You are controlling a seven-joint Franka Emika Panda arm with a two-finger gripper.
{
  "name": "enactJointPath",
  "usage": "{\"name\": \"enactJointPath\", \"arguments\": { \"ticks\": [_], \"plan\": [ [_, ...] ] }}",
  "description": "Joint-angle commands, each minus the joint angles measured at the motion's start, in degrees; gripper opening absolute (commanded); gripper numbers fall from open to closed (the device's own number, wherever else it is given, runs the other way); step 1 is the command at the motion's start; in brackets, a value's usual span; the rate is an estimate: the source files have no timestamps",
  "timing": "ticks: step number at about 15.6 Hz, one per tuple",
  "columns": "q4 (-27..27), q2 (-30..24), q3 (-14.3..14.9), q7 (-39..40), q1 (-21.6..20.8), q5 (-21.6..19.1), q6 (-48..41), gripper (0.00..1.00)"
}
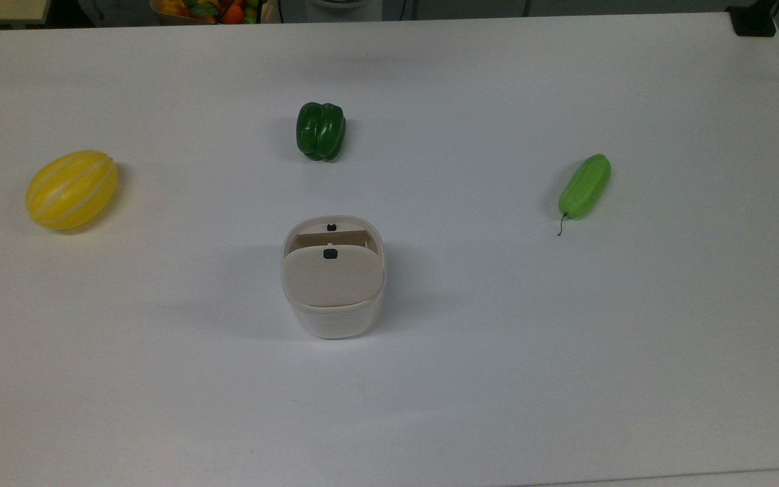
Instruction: Close garbage bin
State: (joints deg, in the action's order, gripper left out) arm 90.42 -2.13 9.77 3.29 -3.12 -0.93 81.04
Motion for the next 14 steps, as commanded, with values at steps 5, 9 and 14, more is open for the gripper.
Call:
{"name": "enactJointPath", "arguments": {
  "ticks": [5,9,14],
  "plan": [
    [-0.3,-0.7,0.3,2.1,0.4,0.7,-2.4,1.00],
    [-0.4,-0.4,0.3,2.1,0.2,0.6,-2.2,1.00],
    [-0.3,-0.3,0.3,2.2,0.3,-0.1,-1.9,1.00]
  ]
}}
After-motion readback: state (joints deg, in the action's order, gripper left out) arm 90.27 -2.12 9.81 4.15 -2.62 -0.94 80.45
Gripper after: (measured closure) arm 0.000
